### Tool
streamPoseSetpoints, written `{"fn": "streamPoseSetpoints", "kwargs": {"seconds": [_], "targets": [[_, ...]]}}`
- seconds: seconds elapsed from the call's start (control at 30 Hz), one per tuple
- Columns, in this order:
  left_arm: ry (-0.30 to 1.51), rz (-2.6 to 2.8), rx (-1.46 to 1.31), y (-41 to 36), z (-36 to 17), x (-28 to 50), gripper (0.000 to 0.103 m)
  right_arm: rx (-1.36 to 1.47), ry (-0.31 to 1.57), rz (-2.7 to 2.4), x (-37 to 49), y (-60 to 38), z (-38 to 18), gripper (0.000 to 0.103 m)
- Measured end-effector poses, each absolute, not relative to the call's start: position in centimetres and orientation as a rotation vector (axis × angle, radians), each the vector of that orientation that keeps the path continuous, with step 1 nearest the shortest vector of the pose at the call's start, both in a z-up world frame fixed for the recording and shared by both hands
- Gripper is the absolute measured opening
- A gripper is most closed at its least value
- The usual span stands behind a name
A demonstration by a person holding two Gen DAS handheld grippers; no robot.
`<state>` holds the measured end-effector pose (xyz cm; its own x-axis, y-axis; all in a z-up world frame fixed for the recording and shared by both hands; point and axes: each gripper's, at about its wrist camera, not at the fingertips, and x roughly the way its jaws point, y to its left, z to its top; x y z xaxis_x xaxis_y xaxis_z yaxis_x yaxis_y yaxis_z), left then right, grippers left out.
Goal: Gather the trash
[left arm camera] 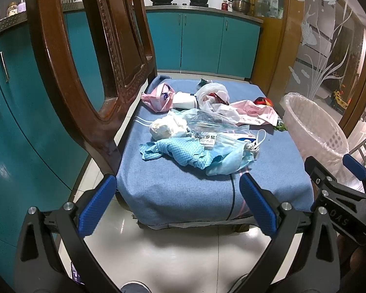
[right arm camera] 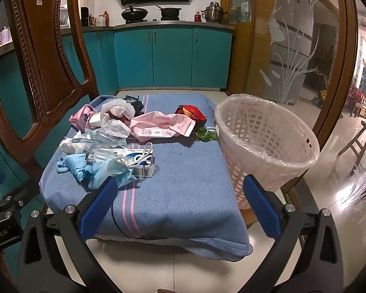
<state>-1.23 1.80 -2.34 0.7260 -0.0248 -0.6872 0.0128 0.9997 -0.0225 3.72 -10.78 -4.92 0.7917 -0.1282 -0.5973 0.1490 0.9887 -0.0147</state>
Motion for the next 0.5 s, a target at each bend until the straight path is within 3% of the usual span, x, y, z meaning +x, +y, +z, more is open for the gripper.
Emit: {"fn": "streamPoseSetpoints", "kwargs": {"seconds": [0.5], "targets": [[0.76, -0.018, -0.019, 1.94, -2.28, -1.26, 0.1, 0.033, 0.639, -0.149, 3.71, -10.76, -4.94, 0.1]]}}
